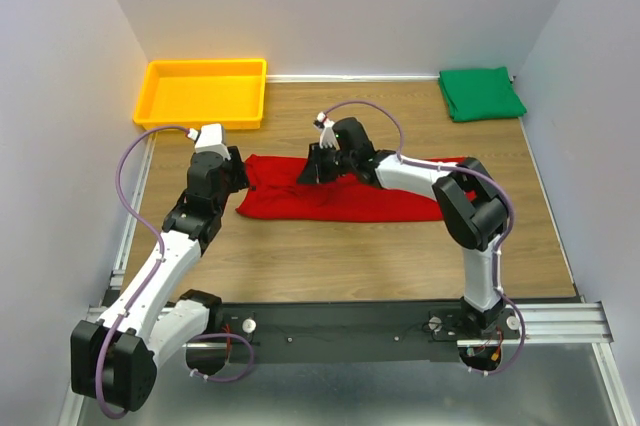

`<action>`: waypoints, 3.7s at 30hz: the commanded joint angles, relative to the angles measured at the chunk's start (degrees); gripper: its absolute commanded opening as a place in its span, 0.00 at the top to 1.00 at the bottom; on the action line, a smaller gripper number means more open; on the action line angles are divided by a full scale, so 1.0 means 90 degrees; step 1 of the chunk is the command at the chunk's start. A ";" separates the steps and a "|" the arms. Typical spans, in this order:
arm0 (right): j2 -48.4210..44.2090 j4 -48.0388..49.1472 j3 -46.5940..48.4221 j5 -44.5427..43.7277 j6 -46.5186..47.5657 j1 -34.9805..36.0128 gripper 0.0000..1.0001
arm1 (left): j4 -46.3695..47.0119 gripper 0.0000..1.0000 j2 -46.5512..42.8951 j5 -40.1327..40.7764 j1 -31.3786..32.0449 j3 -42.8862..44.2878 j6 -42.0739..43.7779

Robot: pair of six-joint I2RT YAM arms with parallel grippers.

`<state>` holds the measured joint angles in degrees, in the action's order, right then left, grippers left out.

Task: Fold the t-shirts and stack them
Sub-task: Fold the tshirt

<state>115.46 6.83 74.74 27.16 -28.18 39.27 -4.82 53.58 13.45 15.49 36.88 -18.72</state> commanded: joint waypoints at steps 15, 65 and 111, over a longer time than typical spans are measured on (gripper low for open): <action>0.1381 0.0686 0.0700 0.0059 -0.0394 0.0256 0.78 | 0.0057 0.43 0.0091 -0.0185 -0.0041 0.0082 -0.0166; -0.5009 -0.0369 -0.4333 -0.0332 -0.0746 -0.4211 0.48 | -0.0207 0.40 0.2946 -0.0549 -0.0715 0.2279 -0.1329; 0.2126 -0.0737 0.3876 -0.0163 0.0110 -0.2791 0.47 | 0.0477 0.28 -0.0778 0.0156 -0.0715 -0.0104 -0.0381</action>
<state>143.79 8.86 112.46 31.03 -38.35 12.21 -1.37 47.99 15.35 9.21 34.92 -22.48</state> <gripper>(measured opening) 0.534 0.722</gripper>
